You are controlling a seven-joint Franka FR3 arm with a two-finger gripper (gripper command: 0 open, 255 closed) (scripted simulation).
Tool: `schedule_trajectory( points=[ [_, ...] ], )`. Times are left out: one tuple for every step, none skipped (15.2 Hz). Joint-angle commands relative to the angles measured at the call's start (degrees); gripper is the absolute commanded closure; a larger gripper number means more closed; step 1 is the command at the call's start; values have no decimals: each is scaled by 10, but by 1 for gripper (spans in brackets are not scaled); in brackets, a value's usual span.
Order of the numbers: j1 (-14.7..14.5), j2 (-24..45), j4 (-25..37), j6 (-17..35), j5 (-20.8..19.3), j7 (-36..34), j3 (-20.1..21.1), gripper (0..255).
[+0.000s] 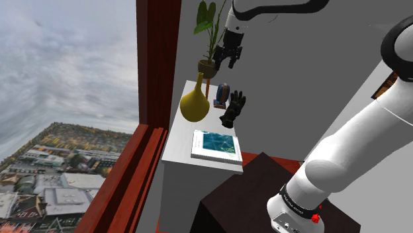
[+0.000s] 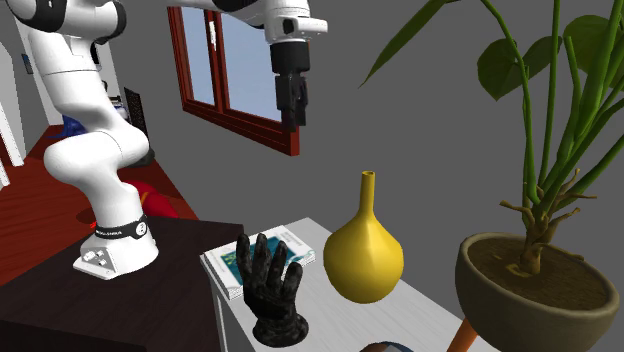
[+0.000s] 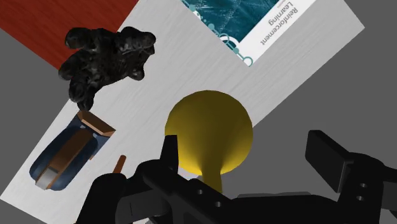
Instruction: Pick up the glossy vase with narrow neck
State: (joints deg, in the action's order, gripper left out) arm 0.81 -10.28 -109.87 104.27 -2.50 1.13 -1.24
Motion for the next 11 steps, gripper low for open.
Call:
schedule_trajectory(
  points=[
    [1,44,36,4,5,9,-3,0],
    [1,68,57,5,7,14,-5,0],
    [2,92,79,5,10,19,-6,0],
    [3,116,102,4,13,24,-7,0],
    [4,141,126,2,15,29,-8,0],
    [5,165,152,-1,18,33,-8,0],
    [6,191,178,-5,21,38,-9,0],
    [7,216,207,-10,24,42,-9,0],
    [9,243,237,-16,27,46,-9,0],
    [10,270,268,-23,29,50,-9,0],
    [12,298,302,-31,32,54,-9,0]
  ],
)
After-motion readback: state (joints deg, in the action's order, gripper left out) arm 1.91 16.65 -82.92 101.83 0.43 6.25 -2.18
